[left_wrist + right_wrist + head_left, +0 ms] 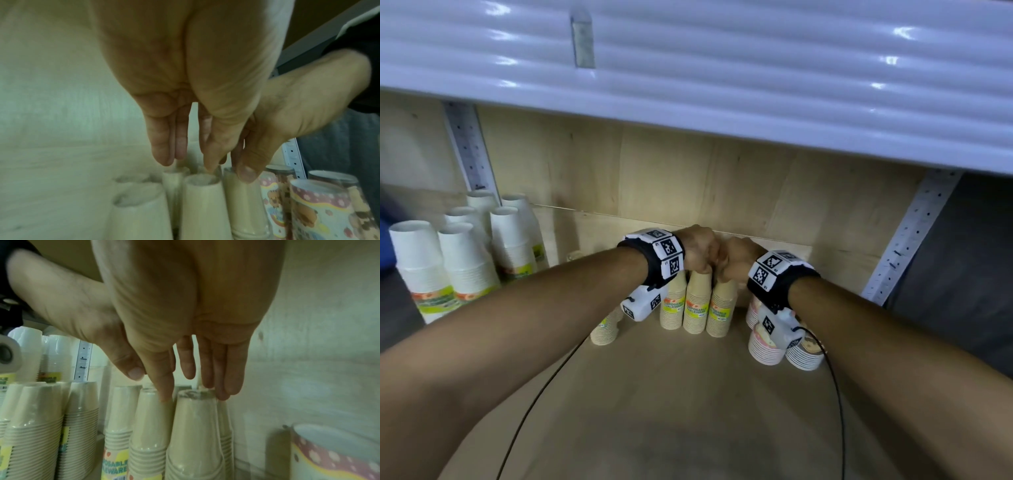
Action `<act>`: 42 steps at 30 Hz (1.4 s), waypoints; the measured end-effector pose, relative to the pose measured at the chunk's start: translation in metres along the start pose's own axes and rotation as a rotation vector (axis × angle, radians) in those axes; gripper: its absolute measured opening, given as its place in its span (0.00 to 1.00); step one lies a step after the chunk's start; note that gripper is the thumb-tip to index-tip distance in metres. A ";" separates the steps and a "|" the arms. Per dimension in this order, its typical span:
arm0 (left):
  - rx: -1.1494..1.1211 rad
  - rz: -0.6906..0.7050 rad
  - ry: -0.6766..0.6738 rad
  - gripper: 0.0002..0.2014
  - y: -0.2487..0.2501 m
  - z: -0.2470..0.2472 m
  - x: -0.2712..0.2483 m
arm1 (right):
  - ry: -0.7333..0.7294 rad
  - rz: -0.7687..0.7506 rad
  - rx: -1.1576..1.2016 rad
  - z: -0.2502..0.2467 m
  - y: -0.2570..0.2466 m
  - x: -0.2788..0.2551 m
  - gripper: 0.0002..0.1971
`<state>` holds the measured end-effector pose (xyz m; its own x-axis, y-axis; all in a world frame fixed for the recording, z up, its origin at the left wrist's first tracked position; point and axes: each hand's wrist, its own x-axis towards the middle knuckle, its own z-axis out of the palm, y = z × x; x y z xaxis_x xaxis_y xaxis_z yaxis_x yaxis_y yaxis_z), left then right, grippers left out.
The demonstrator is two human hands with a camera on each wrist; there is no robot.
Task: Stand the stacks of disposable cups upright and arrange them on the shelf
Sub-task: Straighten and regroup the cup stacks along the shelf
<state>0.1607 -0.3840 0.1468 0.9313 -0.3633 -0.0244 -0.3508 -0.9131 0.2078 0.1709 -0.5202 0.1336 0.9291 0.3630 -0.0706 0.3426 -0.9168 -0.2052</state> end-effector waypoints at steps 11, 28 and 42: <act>-0.011 -0.184 0.096 0.18 -0.050 -0.063 -0.052 | 0.145 -0.103 -0.025 -0.025 -0.062 0.008 0.23; 0.011 -0.424 0.066 0.17 -0.142 -0.034 -0.141 | 0.006 -0.272 0.030 0.034 -0.187 0.012 0.20; -0.014 -0.403 0.106 0.08 -0.152 0.007 -0.149 | 0.023 -0.198 0.021 0.064 -0.204 0.026 0.16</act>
<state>0.0750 -0.1926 0.1119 0.9990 0.0445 -0.0054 0.0446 -0.9756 0.2151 0.1157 -0.3128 0.1110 0.8470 0.5316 -0.0049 0.5160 -0.8242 -0.2334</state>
